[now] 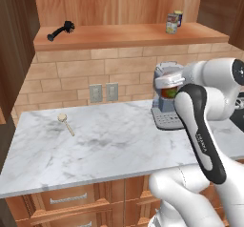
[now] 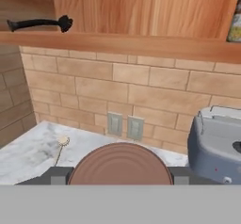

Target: Pick the cans from the counter and place them in their designated side in the cabinet.

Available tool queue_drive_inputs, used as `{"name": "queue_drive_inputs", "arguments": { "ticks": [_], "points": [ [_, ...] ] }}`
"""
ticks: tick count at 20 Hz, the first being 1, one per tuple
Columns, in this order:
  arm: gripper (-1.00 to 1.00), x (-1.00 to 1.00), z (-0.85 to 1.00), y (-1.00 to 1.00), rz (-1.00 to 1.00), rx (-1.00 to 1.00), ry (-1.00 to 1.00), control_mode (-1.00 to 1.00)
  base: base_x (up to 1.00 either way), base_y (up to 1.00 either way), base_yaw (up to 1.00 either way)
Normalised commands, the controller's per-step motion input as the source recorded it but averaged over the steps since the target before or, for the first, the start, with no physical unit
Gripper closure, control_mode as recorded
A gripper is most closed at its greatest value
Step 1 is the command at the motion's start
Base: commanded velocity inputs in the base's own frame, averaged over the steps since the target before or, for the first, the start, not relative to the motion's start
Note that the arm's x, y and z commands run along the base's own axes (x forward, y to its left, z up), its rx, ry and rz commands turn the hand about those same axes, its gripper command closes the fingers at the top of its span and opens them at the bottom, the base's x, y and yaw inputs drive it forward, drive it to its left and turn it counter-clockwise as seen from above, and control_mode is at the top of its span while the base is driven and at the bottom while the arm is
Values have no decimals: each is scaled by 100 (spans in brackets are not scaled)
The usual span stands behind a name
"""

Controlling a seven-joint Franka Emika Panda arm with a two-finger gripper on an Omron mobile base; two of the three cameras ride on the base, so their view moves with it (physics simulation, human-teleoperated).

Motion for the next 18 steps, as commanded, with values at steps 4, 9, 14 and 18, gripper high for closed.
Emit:
{"name": "queue_drive_inputs", "arguments": {
  "ticks": [4,9,14,18],
  "points": [
    [100,-19,37,-11,0,0,-4,-100,0,0,0],
    [100,-21,35,-11,0,0,-6,-100,0,0,0],
    [100,-12,28,-9,0,0,-14,-100,0,0,0],
    [100,-3,24,-8,0,0,-12,-100,0,0,0]
  ]
}}
